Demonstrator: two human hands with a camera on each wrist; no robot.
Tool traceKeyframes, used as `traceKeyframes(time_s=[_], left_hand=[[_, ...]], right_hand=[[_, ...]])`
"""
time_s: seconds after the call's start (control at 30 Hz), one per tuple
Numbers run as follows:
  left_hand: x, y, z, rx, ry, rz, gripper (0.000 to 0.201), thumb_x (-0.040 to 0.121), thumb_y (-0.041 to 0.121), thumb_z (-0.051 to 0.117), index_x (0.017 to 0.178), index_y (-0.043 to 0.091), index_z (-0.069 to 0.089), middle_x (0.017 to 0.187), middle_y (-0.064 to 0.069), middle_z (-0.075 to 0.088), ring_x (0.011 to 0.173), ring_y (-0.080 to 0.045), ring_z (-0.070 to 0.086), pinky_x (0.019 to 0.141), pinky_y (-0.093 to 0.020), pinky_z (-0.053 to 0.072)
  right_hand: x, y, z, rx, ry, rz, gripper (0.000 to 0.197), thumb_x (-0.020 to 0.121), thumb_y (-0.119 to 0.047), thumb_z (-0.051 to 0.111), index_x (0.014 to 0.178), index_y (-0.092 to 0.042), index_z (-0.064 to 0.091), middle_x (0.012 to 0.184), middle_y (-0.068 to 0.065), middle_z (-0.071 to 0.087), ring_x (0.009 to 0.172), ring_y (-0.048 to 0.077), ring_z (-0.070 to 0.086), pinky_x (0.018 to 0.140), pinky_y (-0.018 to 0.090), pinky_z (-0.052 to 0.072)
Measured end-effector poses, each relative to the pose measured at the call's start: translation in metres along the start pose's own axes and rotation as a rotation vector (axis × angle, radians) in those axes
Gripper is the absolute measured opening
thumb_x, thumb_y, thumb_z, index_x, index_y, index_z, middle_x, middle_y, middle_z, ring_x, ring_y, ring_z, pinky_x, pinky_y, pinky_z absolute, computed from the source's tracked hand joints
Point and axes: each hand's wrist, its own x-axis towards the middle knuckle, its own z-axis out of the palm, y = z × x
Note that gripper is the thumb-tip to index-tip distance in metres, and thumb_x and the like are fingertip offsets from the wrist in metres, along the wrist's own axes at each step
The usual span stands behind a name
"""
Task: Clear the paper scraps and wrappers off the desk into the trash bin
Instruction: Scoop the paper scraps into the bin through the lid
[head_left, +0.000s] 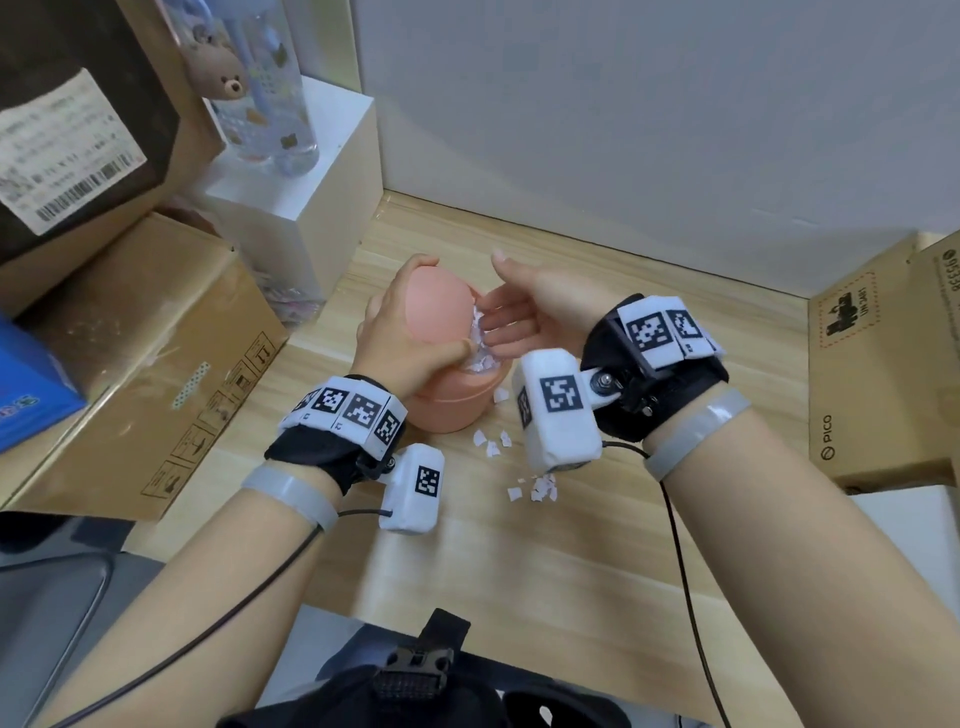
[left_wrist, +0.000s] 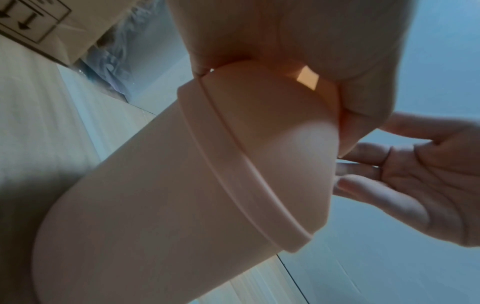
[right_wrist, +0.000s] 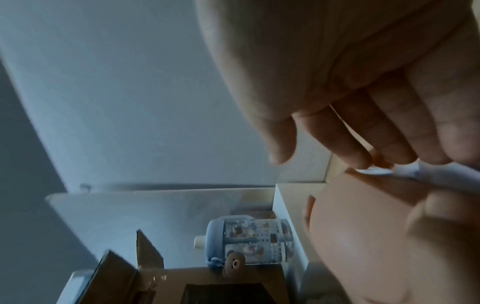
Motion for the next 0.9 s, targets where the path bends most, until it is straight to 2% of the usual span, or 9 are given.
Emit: traceKeyframes(time_s=[0.1, 0.17, 0.27, 0.33, 0.43, 0.57, 0.67, 0.8, 0.9], left_hand=[[0.000, -0.001, -0.001, -0.005, -0.025, 0.005, 0.084, 0.041, 0.048, 0.066, 0.118, 0.061, 0.033, 0.119, 0.001, 0.035, 0.116, -0.033, 0.046, 0.102, -0.050, 0.041], [0.001, -0.003, -0.001, -0.014, -0.040, 0.004, 0.085, 0.042, 0.050, 0.067, 0.118, 0.061, 0.032, 0.121, 0.002, 0.034, 0.118, -0.033, 0.044, 0.103, -0.051, 0.040], [0.004, -0.005, -0.002, -0.039, -0.059, 0.020, 0.079, 0.046, 0.053, 0.067, 0.117, 0.062, 0.032, 0.120, 0.008, 0.037, 0.121, -0.032, 0.043, 0.104, -0.052, 0.038], [0.006, -0.007, -0.001, -0.058, -0.060, 0.059, 0.068, 0.058, 0.043, 0.067, 0.114, 0.060, 0.033, 0.110, 0.029, 0.036, 0.124, -0.030, 0.041, 0.104, -0.053, 0.037], [0.008, -0.009, -0.001, -0.054, -0.063, 0.093, 0.064, 0.068, 0.032, 0.065, 0.114, 0.060, 0.031, 0.100, 0.042, 0.026, 0.125, -0.028, 0.040, 0.105, -0.053, 0.036], [0.005, -0.005, -0.003, -0.024, -0.055, 0.110, 0.070, 0.058, 0.040, 0.067, 0.116, 0.057, 0.033, 0.100, 0.042, 0.024, 0.124, -0.025, 0.041, 0.105, -0.052, 0.036], [0.003, -0.003, -0.003, 0.007, -0.039, 0.110, 0.081, 0.053, 0.039, 0.069, 0.127, 0.048, 0.035, 0.100, 0.039, 0.024, 0.124, -0.025, 0.040, 0.106, -0.050, 0.034], [0.005, -0.006, 0.000, 0.012, -0.001, 0.124, 0.082, 0.052, 0.035, 0.069, 0.126, 0.047, 0.037, 0.100, 0.035, 0.031, 0.124, -0.027, 0.043, 0.106, -0.049, 0.036], [0.005, -0.007, 0.000, 0.009, -0.006, 0.122, 0.083, 0.049, 0.038, 0.070, 0.123, 0.052, 0.035, 0.112, 0.023, 0.043, 0.124, -0.027, 0.043, 0.105, -0.048, 0.037]], right_hand=[[0.008, 0.000, 0.013, 0.157, -0.186, 0.147, 0.076, 0.086, -0.067, 0.019, 0.088, 0.001, 0.056, 0.066, 0.013, 0.065, 0.054, 0.022, 0.065, 0.049, 0.026, 0.056], [0.019, 0.000, 0.019, 0.255, -0.233, 0.203, 0.083, 0.083, -0.070, 0.009, 0.095, 0.000, 0.051, 0.051, 0.012, 0.064, 0.044, 0.021, 0.063, 0.042, 0.022, 0.051], [0.050, 0.002, 0.028, 0.359, -0.037, 0.246, 0.073, 0.084, -0.070, 0.017, 0.097, -0.005, 0.049, 0.079, 0.015, 0.063, 0.068, 0.025, 0.059, 0.059, 0.031, 0.046], [0.066, 0.004, 0.035, 0.261, 0.075, 0.222, 0.073, 0.086, -0.068, 0.016, 0.084, -0.003, 0.050, 0.090, 0.017, 0.063, 0.078, 0.027, 0.058, 0.072, 0.034, 0.047], [0.077, 0.011, 0.041, 0.290, 0.062, 0.212, 0.072, 0.085, -0.070, 0.015, 0.081, -0.007, 0.050, 0.101, 0.018, 0.062, 0.096, 0.031, 0.060, 0.092, 0.040, 0.047], [0.061, 0.006, 0.034, 0.279, 0.024, 0.189, 0.068, 0.087, -0.066, 0.014, 0.083, -0.010, 0.051, 0.079, 0.012, 0.058, 0.074, 0.025, 0.058, 0.068, 0.031, 0.047], [0.039, 0.005, 0.019, 0.418, -0.188, 0.182, 0.075, 0.084, -0.069, 0.015, 0.103, -0.007, 0.052, 0.066, 0.013, 0.067, 0.056, 0.024, 0.066, 0.051, 0.029, 0.054], [0.009, 0.016, -0.014, 0.334, -0.221, 0.101, 0.066, 0.089, -0.061, 0.027, 0.107, -0.004, 0.055, 0.094, 0.014, 0.065, 0.086, 0.027, 0.065, 0.077, 0.042, 0.054], [-0.006, 0.042, -0.034, 0.317, -0.063, -0.011, 0.033, 0.093, -0.038, 0.043, 0.101, -0.012, 0.061, 0.091, 0.005, 0.068, 0.080, 0.017, 0.066, 0.066, 0.026, 0.056]])
